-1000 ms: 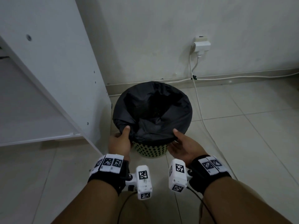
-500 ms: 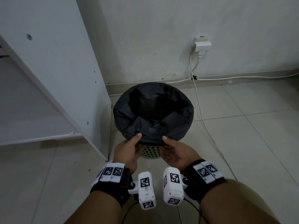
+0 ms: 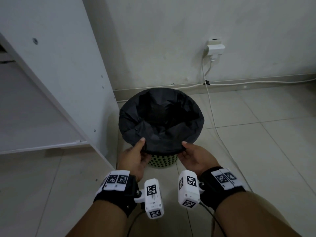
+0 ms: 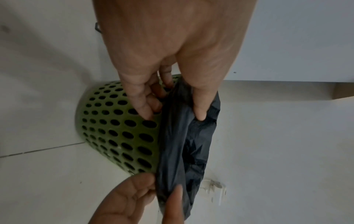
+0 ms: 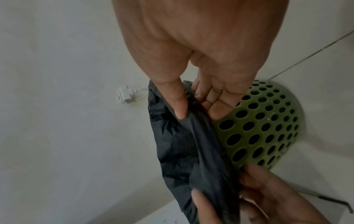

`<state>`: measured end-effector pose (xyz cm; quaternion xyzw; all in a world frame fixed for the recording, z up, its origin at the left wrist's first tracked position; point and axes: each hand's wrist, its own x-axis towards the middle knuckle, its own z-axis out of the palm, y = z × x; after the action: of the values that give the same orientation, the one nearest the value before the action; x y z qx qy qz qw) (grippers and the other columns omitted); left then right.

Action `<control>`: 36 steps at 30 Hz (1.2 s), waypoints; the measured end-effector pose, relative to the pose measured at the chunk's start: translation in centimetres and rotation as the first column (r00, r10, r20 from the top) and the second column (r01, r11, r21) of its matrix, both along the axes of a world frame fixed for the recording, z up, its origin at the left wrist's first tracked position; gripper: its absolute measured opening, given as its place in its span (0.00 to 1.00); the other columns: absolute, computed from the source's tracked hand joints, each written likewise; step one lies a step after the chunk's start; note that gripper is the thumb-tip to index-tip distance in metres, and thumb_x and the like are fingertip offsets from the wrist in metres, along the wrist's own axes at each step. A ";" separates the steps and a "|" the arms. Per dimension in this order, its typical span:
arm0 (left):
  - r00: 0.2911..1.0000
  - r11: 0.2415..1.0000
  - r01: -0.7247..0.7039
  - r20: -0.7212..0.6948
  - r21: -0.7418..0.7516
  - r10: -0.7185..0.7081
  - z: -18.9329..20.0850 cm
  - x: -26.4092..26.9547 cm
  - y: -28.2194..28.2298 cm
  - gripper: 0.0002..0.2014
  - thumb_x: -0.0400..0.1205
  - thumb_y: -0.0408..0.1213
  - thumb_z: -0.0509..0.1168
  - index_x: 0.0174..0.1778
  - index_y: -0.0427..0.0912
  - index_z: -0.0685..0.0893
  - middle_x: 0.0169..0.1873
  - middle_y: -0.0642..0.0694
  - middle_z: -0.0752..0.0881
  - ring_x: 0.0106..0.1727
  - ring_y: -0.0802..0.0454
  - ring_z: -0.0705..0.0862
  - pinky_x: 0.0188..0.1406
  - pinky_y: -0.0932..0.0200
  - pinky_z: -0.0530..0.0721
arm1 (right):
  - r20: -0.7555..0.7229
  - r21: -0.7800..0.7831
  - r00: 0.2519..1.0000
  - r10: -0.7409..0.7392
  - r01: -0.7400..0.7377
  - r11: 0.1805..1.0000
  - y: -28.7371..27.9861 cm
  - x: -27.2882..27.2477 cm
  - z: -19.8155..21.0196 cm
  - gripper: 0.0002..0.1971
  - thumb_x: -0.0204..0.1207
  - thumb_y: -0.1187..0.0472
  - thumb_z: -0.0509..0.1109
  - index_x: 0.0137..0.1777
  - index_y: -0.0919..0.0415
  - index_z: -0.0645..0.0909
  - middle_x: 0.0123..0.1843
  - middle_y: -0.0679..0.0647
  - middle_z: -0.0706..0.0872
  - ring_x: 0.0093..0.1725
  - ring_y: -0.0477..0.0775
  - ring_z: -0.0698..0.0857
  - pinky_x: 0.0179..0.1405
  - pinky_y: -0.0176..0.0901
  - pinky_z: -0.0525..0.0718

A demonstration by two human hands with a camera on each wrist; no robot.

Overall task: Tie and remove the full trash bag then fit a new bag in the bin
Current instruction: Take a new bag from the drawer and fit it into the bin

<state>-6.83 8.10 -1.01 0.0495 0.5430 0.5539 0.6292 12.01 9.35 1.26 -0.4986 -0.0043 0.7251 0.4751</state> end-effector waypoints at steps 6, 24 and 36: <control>0.998 0.998 0.052 -0.031 0.028 -0.051 -0.7 0.4 -0.8 0.09 0.82 0.32 0.72 0.58 0.39 0.88 0.53 0.41 0.94 0.52 0.46 0.92 0.40 0.55 0.90 | 0.070 0.033 0.990 0.123 -0.125 0.992 -1.3 -1.5 -0.4 0.04 0.76 0.71 0.72 0.48 0.65 0.84 0.44 0.61 0.89 0.40 0.56 0.85 0.44 0.46 0.86; 0.998 0.998 0.056 -0.003 -0.006 -0.056 -0.1 0.5 -0.9 0.10 0.81 0.33 0.73 0.57 0.38 0.89 0.50 0.40 0.94 0.49 0.47 0.93 0.39 0.55 0.91 | 0.074 0.026 0.991 0.114 -0.117 0.993 -0.9 -1.3 -0.4 0.03 0.77 0.70 0.71 0.46 0.63 0.85 0.37 0.57 0.92 0.33 0.53 0.88 0.42 0.47 0.85; 0.996 1.000 -0.001 -0.093 -0.007 0.000 1.0 -3.2 1.1 0.15 0.84 0.35 0.70 0.66 0.38 0.84 0.57 0.41 0.91 0.50 0.49 0.89 0.29 0.61 0.90 | 0.069 -0.024 0.992 0.109 -0.107 0.994 0.6 1.1 0.6 0.21 0.79 0.52 0.72 0.65 0.66 0.80 0.62 0.63 0.85 0.52 0.60 0.85 0.54 0.54 0.84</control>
<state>-10.05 9.16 -0.03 0.0729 0.5736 0.5494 0.6032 13.13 9.93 1.90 -0.5275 -0.0405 0.7319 0.4295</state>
